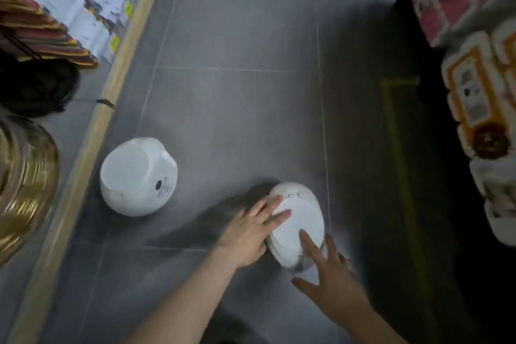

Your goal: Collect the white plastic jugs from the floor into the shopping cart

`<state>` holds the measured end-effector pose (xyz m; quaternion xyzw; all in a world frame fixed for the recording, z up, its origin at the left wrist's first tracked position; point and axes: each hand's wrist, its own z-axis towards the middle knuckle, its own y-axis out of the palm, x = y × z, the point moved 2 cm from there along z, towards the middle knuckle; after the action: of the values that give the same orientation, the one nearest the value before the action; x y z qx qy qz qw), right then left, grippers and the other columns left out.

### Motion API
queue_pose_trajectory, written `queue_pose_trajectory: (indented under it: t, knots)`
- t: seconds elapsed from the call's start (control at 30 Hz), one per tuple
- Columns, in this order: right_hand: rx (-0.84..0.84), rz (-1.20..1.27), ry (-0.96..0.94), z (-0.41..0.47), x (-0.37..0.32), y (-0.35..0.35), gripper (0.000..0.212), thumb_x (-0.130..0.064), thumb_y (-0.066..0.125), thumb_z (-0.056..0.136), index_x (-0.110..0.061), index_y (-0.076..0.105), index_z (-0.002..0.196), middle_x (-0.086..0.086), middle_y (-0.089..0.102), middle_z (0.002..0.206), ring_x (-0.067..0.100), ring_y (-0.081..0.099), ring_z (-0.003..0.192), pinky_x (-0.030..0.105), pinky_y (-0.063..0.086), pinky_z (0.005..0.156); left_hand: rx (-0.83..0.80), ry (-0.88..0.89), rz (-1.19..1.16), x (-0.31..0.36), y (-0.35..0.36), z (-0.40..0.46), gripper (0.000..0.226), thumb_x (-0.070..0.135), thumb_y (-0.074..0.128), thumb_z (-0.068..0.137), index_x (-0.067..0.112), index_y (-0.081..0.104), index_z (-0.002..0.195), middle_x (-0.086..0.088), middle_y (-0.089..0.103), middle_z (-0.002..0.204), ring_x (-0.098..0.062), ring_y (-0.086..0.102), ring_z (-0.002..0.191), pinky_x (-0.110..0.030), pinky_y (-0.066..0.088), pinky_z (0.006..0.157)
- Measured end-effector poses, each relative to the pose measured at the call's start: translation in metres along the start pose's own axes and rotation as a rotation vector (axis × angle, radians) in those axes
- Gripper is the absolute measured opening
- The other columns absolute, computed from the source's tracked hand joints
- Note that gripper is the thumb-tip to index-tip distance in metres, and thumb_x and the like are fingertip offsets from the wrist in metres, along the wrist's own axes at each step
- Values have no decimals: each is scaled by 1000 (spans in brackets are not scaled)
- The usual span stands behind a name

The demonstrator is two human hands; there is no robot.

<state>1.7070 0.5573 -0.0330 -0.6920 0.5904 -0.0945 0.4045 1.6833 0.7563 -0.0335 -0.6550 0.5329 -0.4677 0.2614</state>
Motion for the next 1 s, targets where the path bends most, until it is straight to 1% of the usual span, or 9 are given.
queue_pose_trajectory:
  t: [0.13, 0.2, 0.27, 0.33, 0.4, 0.47, 0.6, 0.77, 1.0]
  knots:
    - [63, -38, -21, -2, 16, 1, 89, -69, 49, 80, -71, -33, 115, -2, -15, 157, 29, 9, 145, 50, 27, 113, 0, -89, -90, 12, 28, -14, 93, 16, 54, 83, 38, -8, 149, 8, -33, 152, -24, 2, 146, -45, 22, 115]
    - [60, -39, -34, -4, 21, -4, 92, -69, 53, 78, -70, -29, 120, -5, -19, 156, 28, 4, 146, 50, 23, 113, 21, -78, -45, 24, 42, -28, 106, 25, 72, 67, 31, 7, 151, -9, -10, 160, -30, 29, 138, -43, 36, 106]
    - [29, 10, -65, -2, 30, -6, 100, -64, 62, 75, -68, -25, 125, -9, -22, 154, 25, 0, 146, 48, 20, 115, 35, -57, -7, 34, 53, -38, 119, 38, 86, 37, 28, 33, 144, -16, 27, 150, -29, 53, 117, -40, 50, 91]
    - [6, 23, -128, 4, 41, -5, 111, -57, 71, 71, -66, -23, 128, -11, -23, 152, 23, -4, 145, 45, 18, 118, 94, -36, 12, 33, 56, -34, 127, 46, 88, 30, 31, 34, 143, -14, 33, 144, -34, 51, 120, -47, 52, 88]
    - [24, 14, -188, 16, 52, -2, 117, -53, 77, 66, -65, -20, 130, -9, -20, 153, 24, -2, 145, 43, 20, 118, 205, -22, -3, 19, 55, -16, 131, 48, 87, 42, 43, 10, 148, -14, 13, 153, -45, 28, 137, -61, 43, 94]
    - [59, 33, -252, 29, 60, 5, 116, -48, 80, 65, -66, -14, 131, -8, -15, 154, 22, 1, 144, 41, 24, 117, 222, 1, -116, -1, 54, 12, 117, 54, 75, 61, 56, -10, 142, -6, -12, 155, -43, 3, 144, -63, 25, 106]
    - [213, 213, -370, 45, 64, 17, 99, -48, 77, 67, -63, 6, 134, -9, 1, 150, 10, 13, 138, 28, 28, 113, 262, 157, -171, -18, 63, 41, 96, 66, 58, 63, 45, 12, 145, -12, 16, 147, -39, 36, 133, -49, 38, 107]
    - [179, 296, -464, 26, 47, -5, 95, -56, 77, 65, -54, 18, 139, -24, 10, 144, -11, 14, 134, 3, 21, 104, 111, 9, -505, -10, 44, 14, 111, 51, 83, 53, 56, 13, 139, 7, 20, 146, -14, 29, 136, -33, 33, 111]
    - [-43, 424, -461, -78, -31, -99, 89, -50, 81, 64, -52, 27, 135, -23, 20, 141, -1, 24, 132, 18, 29, 111, 104, -132, -738, 26, -79, -102, 114, 48, 89, 42, 54, 27, 138, 18, 39, 135, 0, 38, 126, -28, 36, 108]
